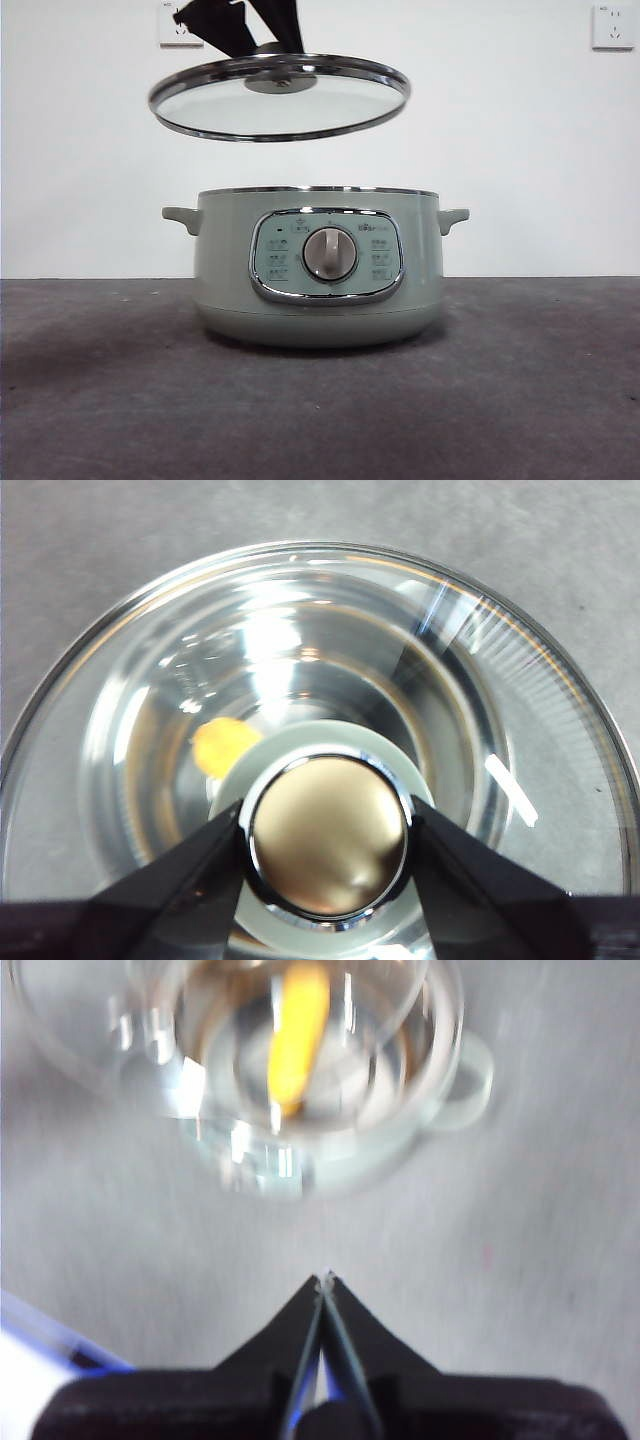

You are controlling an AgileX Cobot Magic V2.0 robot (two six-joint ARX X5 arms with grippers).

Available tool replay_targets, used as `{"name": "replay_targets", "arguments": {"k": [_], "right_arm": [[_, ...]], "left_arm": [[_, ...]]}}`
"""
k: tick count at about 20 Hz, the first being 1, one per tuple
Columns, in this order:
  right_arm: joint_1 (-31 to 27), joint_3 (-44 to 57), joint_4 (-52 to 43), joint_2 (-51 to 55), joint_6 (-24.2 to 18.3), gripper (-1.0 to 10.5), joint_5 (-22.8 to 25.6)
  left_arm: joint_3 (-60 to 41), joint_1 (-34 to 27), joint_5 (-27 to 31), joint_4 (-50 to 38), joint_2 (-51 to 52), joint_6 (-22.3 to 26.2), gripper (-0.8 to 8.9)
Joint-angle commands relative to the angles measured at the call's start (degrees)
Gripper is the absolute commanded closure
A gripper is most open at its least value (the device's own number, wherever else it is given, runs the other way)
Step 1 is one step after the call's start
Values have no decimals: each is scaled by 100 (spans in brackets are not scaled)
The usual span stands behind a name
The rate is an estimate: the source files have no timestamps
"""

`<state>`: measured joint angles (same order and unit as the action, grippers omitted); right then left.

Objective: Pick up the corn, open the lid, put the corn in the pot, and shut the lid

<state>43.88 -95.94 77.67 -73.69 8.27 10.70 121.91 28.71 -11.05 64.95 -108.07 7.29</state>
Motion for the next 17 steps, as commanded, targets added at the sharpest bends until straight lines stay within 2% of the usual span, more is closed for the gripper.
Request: {"name": "replay_targets", "arguments": {"k": [1, 4, 8, 12, 17], "right_arm": [[11, 800, 125, 391, 249, 949, 24], [9, 1849, -216, 986, 448, 949, 20], [9, 2730, -459, 1416, 763, 949, 9], [9, 3112, -481, 1502, 811, 949, 2], [9, 3130, -601, 1508, 807, 949, -2]], "left_arm": [[33, 116, 258, -219, -127, -107, 826], [33, 223, 337, -267, -254, -109, 825], [33, 258, 339, -286, -459, -129, 825], [33, 282, 339, -289, -640, -131, 826], [33, 313, 339, -378, -833, -131, 826]]}}
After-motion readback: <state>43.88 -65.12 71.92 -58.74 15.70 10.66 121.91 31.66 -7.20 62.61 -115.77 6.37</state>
